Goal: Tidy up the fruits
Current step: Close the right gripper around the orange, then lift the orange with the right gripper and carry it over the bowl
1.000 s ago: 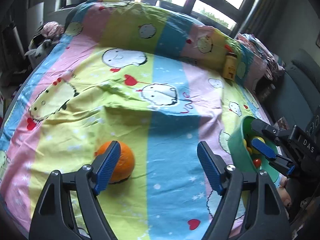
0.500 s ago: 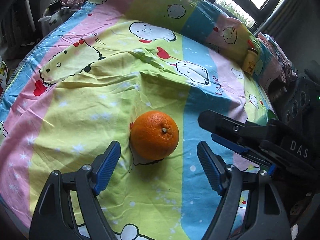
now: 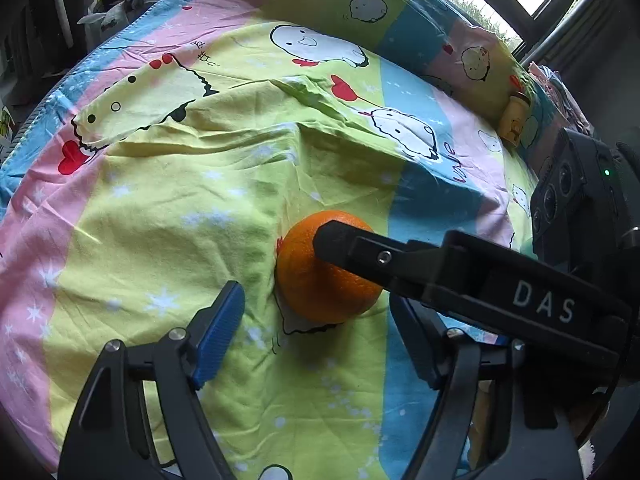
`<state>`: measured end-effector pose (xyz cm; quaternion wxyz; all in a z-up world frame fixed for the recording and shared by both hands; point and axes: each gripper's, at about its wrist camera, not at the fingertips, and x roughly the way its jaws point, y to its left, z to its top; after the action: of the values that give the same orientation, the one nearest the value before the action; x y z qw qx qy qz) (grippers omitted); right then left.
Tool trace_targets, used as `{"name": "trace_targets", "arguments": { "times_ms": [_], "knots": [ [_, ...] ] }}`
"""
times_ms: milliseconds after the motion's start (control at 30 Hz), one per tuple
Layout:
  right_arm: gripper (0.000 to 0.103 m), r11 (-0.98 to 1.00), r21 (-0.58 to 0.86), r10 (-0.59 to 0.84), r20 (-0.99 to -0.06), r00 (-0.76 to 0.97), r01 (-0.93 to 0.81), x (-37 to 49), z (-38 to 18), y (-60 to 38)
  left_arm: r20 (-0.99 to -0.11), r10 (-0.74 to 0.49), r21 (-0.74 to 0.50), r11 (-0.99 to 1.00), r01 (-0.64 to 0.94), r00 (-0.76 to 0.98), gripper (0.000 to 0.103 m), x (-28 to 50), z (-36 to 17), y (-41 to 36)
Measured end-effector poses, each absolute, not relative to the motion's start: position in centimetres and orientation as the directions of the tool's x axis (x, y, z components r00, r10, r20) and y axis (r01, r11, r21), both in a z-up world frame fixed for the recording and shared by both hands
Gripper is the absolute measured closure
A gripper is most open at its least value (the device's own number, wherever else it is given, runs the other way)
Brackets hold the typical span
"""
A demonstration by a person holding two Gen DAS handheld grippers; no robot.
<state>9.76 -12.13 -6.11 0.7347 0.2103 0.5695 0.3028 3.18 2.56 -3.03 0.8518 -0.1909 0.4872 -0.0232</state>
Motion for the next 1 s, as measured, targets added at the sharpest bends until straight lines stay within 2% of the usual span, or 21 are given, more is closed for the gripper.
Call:
{"name": "trace_targets", "arguments": {
  "times_ms": [200,400,567,700,1000],
  "knots": [
    [0.038,0.711,0.670,0.702,-0.696,0.155,-0.212,9.9,-6.7,-11.7,-0.812,-0.232,-0.356,0.924,-0.141,0.535,0.042,3.2,-3.1,2.9],
    [0.040,0.708,0.674,0.705,-0.688,0.169,-0.212,9.6,-6.5,-11.8,-0.813,-0.214,-0.332,0.935,-0.129,0.542,0.046,3.0,-2.7,2.5],
    [0.040,0.694,0.689,0.720,-0.672,0.171,-0.210,9.4,-6.2,-12.0,-0.807,-0.207,-0.323,0.939,-0.119,0.552,0.046,2.7,-2.2,2.3],
    [0.040,0.668,0.710,0.744,-0.641,0.188,-0.223,8.9,-5.2,-12.5,-0.781,-0.255,-0.364,0.928,-0.084,0.571,0.049,2.3,-1.2,1.7],
    [0.040,0.670,0.704,0.738,-0.596,0.316,-0.236,7.5,-1.5,-16.0,-0.715,-0.287,-0.341,0.939,0.042,0.638,0.049,1.8,2.3,-1.9]
  ]
}}
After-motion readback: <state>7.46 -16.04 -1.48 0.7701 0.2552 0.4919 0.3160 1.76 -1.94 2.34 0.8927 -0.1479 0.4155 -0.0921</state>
